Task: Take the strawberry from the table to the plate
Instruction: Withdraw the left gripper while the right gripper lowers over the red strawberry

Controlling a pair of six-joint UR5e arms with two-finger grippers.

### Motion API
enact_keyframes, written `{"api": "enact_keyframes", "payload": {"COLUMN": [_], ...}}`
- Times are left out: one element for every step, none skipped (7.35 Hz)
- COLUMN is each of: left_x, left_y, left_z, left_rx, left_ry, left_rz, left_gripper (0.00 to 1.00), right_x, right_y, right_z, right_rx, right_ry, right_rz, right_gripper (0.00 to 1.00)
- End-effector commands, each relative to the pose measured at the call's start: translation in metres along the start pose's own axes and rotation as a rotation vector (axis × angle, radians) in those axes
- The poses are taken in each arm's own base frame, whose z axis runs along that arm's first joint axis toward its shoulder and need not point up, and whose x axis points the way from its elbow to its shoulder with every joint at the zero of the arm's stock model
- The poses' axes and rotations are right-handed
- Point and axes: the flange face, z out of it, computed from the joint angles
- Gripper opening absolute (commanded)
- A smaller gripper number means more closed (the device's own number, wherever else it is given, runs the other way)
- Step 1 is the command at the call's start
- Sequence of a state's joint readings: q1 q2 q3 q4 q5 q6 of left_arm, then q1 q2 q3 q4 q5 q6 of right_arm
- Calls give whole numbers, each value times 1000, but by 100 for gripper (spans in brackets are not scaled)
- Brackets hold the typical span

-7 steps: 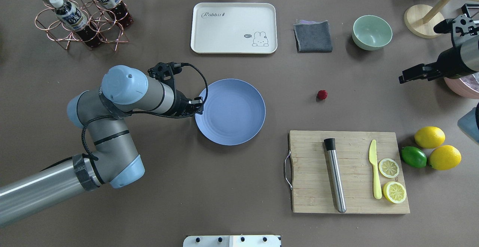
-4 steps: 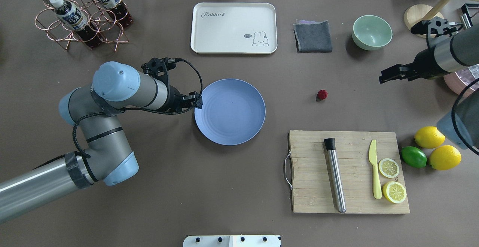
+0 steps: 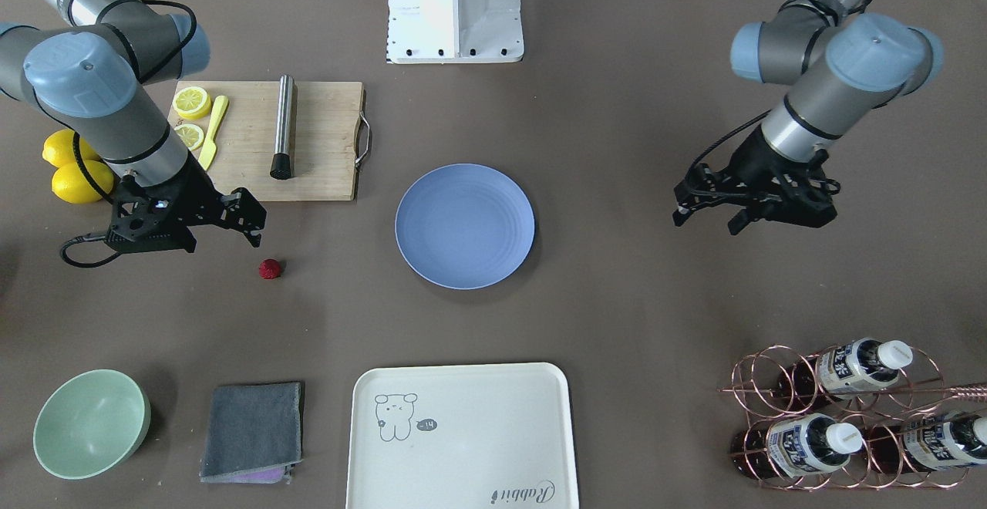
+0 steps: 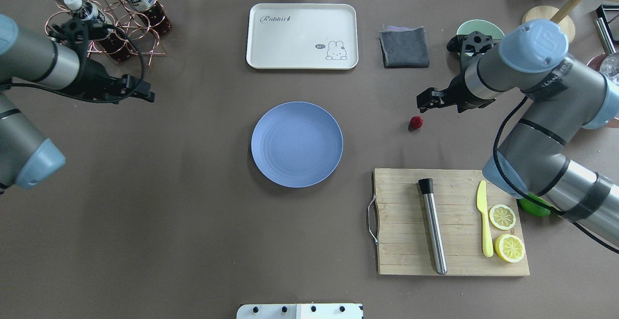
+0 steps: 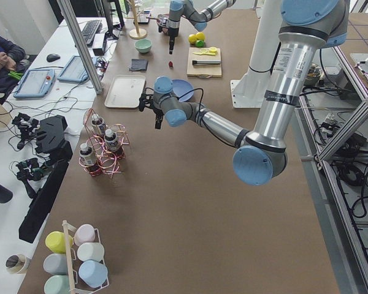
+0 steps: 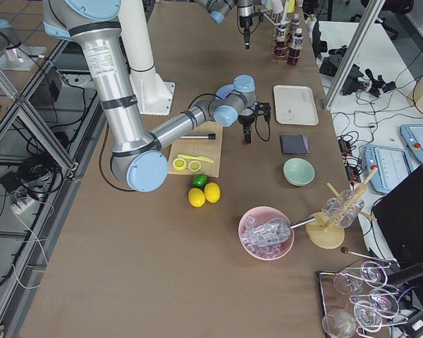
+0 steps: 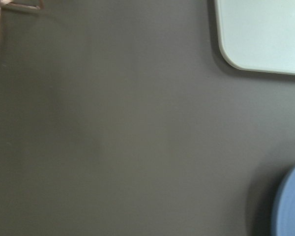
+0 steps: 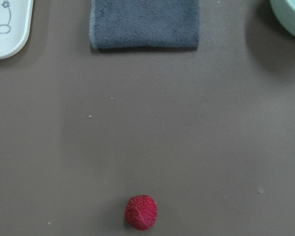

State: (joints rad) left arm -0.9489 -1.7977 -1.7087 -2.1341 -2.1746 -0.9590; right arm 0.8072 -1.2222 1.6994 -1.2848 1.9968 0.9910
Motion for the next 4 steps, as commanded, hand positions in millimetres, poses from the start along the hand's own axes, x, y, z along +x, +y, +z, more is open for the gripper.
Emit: {"api": "enact_keyframes", "payload": {"left_x": [-48, -49, -48, -48], "left_y": [11, 12, 11, 11], "left_z": [-28, -27, -28, -28], "left_rx": [7, 5, 7, 7], "left_ry": [-25, -26, -25, -25], "left_rz": [23, 23, 23, 23], "left_gripper": [98, 98, 98, 98], "right_x": [-51, -60, -62, -65], "right_y": [-19, -17, -14, -8], "right_z": [25, 31, 37, 43], "right_rx": [-8, -3, -7, -15], "right_ry": [5, 10, 15, 19], "right_rz": [39, 36, 33, 51], "right_gripper": [96, 95, 95, 94]}}
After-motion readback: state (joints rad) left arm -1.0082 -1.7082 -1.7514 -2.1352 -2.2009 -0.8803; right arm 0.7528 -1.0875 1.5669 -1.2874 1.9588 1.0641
